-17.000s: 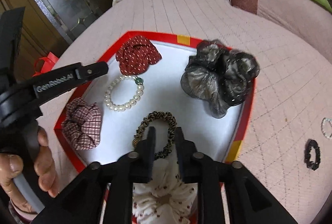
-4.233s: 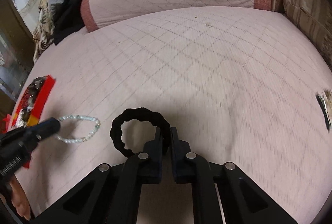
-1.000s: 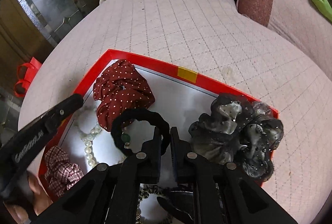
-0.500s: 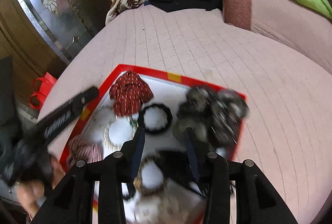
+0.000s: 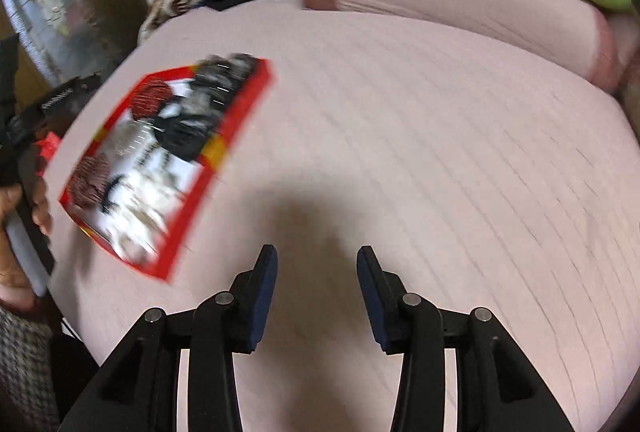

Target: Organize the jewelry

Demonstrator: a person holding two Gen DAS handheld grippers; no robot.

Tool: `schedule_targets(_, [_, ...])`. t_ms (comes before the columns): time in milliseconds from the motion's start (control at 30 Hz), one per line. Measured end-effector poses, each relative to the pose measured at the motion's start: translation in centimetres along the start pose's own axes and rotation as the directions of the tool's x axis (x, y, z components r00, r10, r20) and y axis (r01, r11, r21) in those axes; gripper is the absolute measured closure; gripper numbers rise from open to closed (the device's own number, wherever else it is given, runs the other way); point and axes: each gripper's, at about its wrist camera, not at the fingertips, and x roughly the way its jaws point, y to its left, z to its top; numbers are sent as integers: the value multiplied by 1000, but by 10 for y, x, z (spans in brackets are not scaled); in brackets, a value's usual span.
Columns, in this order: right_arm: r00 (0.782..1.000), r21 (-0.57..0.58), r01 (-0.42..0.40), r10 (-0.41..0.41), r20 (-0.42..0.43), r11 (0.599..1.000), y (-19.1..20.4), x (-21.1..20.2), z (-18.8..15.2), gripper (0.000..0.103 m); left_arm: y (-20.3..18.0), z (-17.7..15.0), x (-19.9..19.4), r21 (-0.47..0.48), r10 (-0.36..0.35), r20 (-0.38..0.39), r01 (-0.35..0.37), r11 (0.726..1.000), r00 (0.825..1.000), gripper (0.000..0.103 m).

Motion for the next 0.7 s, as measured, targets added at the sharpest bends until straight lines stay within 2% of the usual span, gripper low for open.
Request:
schedule_targets(100, [999,22,44,-45,12,999,-19,-13,-21,56,-18,-8,-24,39,-3,46,1,999,999,37])
schedule_targets(167, [997,26,65,-66,27,998,-28,-20,-32,54,-31,-13,-46,65,-10,95,4,998,995,25])
schedule_targets(233, [997,35,70,-71,43,997,-35,-30,-44,53,-45,-21,-69,93,-23,144,10,996,989,19])
schedule_targets(367, [994,64,66,-72,87,996,-44,-48,-53,50,-63,-43,-111,124,-91,172,71,990,981,7])
schedule_targets(433, [992,71,59,-66,108,996,-46,-55,-55,48,-68,-56,-131,129,-95,181,72,989,979,4])
schedule_targets(600, [988,73,49,-59,144,996,-45,-69,-62,48,-78,-69,-175,152,-70,228,35,988,971,4])
schedule_targets(700, [985,72,45,-56,164,996,-41,-80,-65,47,-77,-70,-193,116,-108,213,84,990,971,4])
